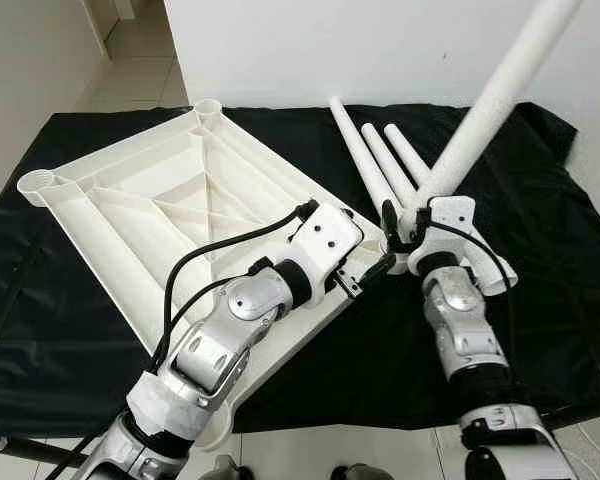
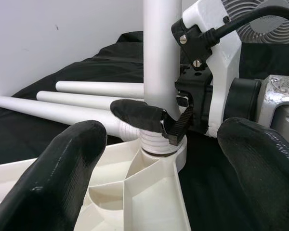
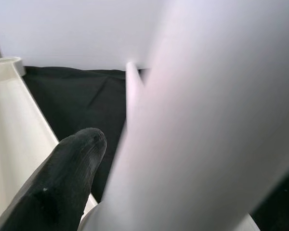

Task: Building children table

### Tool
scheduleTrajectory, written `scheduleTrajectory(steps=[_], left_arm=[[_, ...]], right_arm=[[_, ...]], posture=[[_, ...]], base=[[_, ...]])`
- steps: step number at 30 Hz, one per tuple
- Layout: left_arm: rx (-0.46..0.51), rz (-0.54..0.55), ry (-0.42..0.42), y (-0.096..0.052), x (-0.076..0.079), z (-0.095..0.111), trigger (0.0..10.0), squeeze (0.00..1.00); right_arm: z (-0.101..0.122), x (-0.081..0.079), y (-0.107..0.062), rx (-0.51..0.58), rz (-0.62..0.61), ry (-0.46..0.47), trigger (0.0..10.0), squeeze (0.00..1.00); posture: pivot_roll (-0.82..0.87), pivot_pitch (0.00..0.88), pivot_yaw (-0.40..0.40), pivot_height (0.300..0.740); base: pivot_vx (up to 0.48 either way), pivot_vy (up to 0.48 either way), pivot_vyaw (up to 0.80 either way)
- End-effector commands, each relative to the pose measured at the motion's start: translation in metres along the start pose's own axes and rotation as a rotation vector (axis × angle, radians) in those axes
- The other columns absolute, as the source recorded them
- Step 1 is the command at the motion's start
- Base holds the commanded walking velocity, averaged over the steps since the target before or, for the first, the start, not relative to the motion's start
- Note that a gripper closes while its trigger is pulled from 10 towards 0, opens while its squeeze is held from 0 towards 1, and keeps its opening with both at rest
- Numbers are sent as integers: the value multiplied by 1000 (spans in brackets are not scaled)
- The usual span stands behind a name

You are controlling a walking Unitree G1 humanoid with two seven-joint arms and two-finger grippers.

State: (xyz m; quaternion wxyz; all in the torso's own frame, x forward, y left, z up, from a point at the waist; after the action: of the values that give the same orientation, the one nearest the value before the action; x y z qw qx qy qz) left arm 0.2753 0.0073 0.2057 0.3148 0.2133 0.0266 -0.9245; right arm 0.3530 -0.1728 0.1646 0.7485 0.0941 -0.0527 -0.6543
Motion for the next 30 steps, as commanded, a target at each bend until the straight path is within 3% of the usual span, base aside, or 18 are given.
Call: scheduleTrajectory(steps=[1,4,5,7,21,22,30], left_arm=[[6,-62,10,1,5,1,10000,0],[8,-63,10,2,6,2,10000,0],[9,-65,10,2,6,2,10000,0],[13,-66,12,3,6,2,10000,0],[26,-66,23,6,5,5,10000,0],[26,-64,25,6,5,5,10000,0],[27,-58,24,6,4,5,10000,0]], right_arm=[[1,-1,2,-14,64,7,10000,0],[2,0,3,-14,86,5,10000,0],[4,0,3,-16,133,-5,0,0],[7,2,5,-27,232,-11,0,0],[11,0,8,-59,401,-66,0,0],[9,-2,5,-64,425,-80,10000,0],[-2,-3,-5,-77,456,-117,10000,0]], posture=[[-137,61,47,740],[-137,61,47,740],[-145,52,49,740],[-146,48,52,740],[-147,23,46,740],[-144,24,42,740],[-144,28,42,740]], base=[[0,0,0],[0,0,0],[0,0,0],[0,0,0],[0,0,0],[0,0,0],[0,0,0]])
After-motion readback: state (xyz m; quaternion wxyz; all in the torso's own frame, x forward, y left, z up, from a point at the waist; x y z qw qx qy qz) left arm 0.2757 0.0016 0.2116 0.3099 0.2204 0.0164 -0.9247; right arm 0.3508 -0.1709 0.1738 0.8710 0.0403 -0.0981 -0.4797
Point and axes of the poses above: a point about 5 cm out from each wrist's last joint towards the gripper, its own y axis pointing out of the wrist towards the gripper, its own z axis along the axis of the wrist's last joint, x = y × z, the point moved 1 cm from there along y, pointing out of the wrist towards the gripper, and after that the axes turned 9 degrees about y, right-handed, at the moved point
